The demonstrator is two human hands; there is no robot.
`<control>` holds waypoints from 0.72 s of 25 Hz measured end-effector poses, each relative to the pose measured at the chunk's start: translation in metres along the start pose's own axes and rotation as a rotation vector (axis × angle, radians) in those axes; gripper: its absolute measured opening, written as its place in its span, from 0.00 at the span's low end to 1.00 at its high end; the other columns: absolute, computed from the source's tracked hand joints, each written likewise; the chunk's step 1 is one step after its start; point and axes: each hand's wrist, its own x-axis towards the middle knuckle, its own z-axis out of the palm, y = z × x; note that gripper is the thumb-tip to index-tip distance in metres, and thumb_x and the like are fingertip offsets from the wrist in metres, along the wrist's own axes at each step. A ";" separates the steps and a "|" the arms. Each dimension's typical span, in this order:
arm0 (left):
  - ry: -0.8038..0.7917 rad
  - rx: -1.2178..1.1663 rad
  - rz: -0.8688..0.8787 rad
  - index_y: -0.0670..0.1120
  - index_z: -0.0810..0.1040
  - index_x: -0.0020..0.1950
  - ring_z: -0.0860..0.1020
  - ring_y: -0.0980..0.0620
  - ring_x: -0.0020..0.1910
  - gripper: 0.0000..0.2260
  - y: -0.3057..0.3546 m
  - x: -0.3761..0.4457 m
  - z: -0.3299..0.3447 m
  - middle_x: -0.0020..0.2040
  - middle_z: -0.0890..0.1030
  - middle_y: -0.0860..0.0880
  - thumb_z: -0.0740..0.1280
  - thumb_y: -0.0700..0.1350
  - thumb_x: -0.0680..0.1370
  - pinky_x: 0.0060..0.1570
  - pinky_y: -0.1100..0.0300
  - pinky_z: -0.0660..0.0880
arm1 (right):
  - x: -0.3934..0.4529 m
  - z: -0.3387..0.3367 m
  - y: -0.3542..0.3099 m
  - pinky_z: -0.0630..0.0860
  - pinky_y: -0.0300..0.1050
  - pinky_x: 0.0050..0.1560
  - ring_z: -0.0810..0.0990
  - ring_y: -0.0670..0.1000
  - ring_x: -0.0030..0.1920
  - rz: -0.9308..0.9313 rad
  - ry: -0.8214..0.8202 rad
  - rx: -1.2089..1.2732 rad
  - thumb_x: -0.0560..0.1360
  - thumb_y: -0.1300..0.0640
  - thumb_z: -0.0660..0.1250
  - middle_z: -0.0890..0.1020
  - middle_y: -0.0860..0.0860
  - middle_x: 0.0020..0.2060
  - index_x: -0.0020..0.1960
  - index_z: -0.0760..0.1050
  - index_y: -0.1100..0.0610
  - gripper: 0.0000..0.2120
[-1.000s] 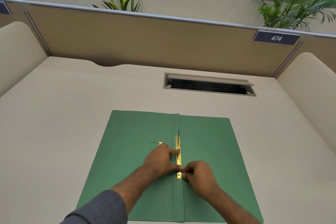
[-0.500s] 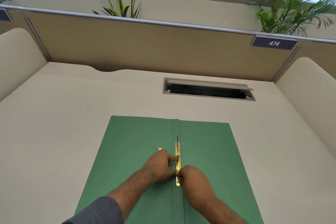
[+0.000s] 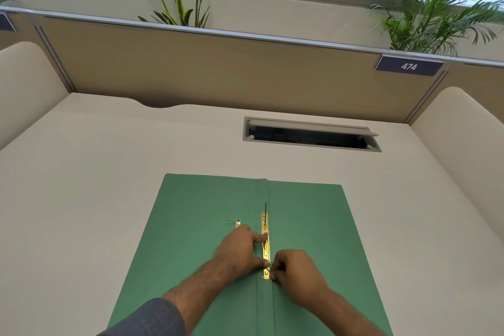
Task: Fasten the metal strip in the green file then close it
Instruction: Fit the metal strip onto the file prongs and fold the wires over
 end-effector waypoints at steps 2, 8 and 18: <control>0.008 -0.013 -0.017 0.57 0.72 0.71 0.77 0.50 0.56 0.32 0.002 -0.001 0.000 0.55 0.75 0.50 0.77 0.56 0.68 0.57 0.54 0.75 | 0.001 -0.002 0.001 0.73 0.41 0.35 0.74 0.43 0.31 0.041 -0.014 0.059 0.67 0.58 0.73 0.79 0.45 0.30 0.32 0.75 0.50 0.10; 0.000 -0.008 -0.020 0.56 0.72 0.71 0.77 0.50 0.56 0.32 0.002 -0.004 -0.002 0.56 0.75 0.49 0.76 0.56 0.69 0.58 0.53 0.76 | 0.000 0.012 -0.002 0.71 0.37 0.31 0.74 0.44 0.29 0.063 -0.012 0.133 0.65 0.56 0.77 0.79 0.47 0.30 0.35 0.79 0.58 0.08; -0.051 0.023 -0.039 0.57 0.72 0.71 0.76 0.50 0.55 0.30 0.006 -0.006 -0.004 0.55 0.73 0.50 0.75 0.57 0.70 0.56 0.52 0.76 | 0.044 -0.039 -0.018 0.74 0.38 0.37 0.77 0.46 0.33 -0.041 0.250 0.313 0.71 0.60 0.73 0.82 0.52 0.35 0.56 0.78 0.49 0.15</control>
